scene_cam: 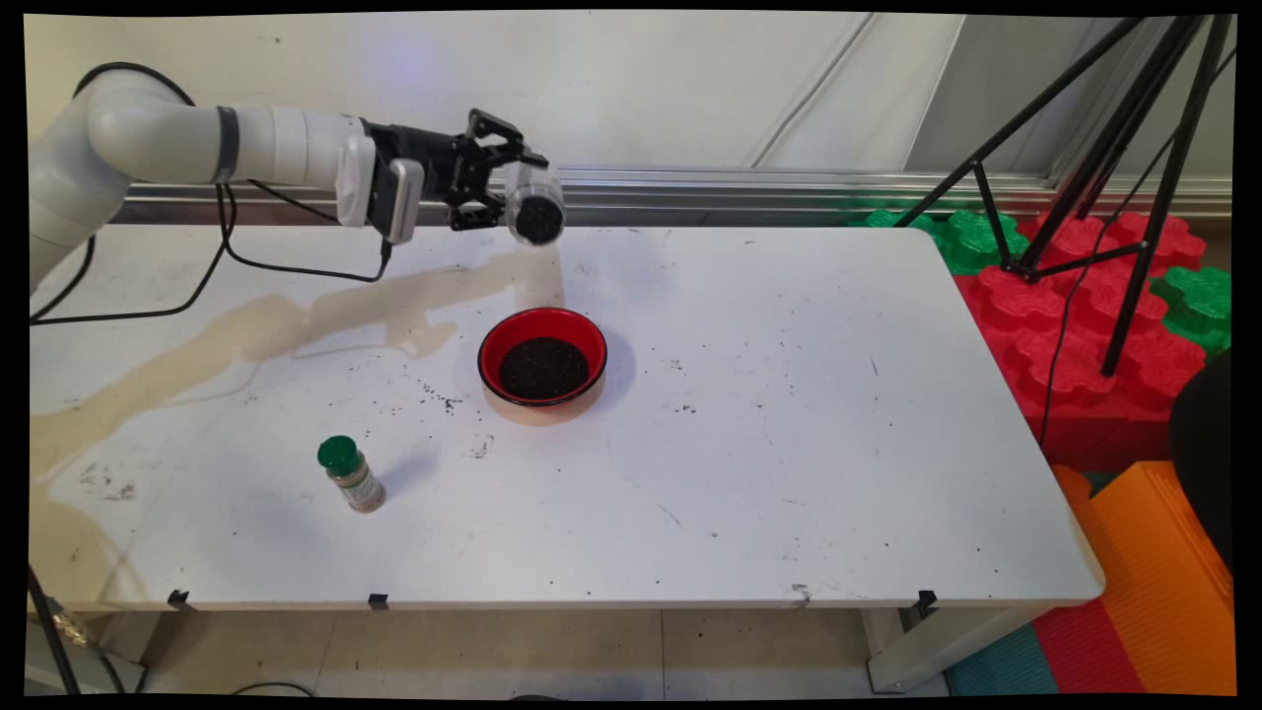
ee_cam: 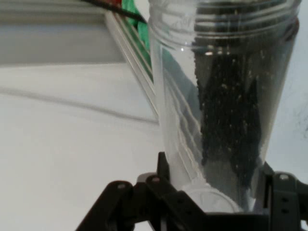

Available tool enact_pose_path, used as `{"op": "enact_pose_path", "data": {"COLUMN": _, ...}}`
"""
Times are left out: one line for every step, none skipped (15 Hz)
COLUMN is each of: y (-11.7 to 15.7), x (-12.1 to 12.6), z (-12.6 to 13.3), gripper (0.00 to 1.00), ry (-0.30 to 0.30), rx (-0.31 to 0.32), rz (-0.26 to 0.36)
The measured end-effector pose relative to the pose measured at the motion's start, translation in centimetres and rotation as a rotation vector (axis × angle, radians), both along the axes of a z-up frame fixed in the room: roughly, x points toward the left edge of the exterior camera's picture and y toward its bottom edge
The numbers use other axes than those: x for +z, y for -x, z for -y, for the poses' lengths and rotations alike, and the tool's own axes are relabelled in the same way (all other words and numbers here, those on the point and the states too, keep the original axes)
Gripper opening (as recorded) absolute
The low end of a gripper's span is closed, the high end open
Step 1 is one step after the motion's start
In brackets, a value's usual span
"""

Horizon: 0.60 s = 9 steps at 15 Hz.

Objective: Pour the black seasoning powder in the red bowl

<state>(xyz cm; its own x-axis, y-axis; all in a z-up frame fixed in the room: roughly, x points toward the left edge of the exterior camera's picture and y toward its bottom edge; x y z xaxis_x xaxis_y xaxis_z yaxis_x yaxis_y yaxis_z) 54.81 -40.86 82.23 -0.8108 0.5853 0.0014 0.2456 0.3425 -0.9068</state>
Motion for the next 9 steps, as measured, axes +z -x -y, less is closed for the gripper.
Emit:
{"op": "enact_pose_path", "data": {"y": -0.28, "x": 0.16, "z": -0.07, "gripper": 0.00, "ry": -0.024, "rx": 0.028, "rz": -0.027}}
{"op": "enact_pose_path", "data": {"y": -0.40, "x": 0.13, "z": -0.10, "gripper": 0.00, "ry": -0.058, "rx": 0.054, "rz": -0.055}}
{"op": "enact_pose_path", "data": {"y": -0.45, "x": 0.08, "z": -0.10, "gripper": 0.00, "ry": -0.089, "rx": 0.078, "rz": -0.081}}
{"op": "enact_pose_path", "data": {"y": -0.44, "x": 0.03, "z": -0.06, "gripper": 0.00, "ry": -0.115, "rx": 0.095, "rz": -0.102}}
{"op": "enact_pose_path", "data": {"y": -0.44, "x": 0.00, "z": -0.06, "gripper": 0.00, "ry": -0.143, "rx": 0.115, "rz": -0.125}}
{"op": "enact_pose_path", "data": {"y": -0.46, "x": -0.03, "z": -0.10, "gripper": 0.00, "ry": -0.171, "rx": 0.132, "rz": -0.148}}
{"op": "enact_pose_path", "data": {"y": -0.49, "x": -0.06, "z": -0.18, "gripper": 0.00, "ry": -0.194, "rx": 0.147, "rz": -0.168}}
{"op": "enact_pose_path", "data": {"y": -0.47, "x": -0.07, "z": -0.25, "gripper": 0.00, "ry": -0.220, "rx": 0.162, "rz": -0.191}}
{"op": "enact_pose_path", "data": {"y": -0.43, "x": -0.08, "z": -0.31, "gripper": 0.00, "ry": -0.246, "rx": 0.177, "rz": -0.213}}
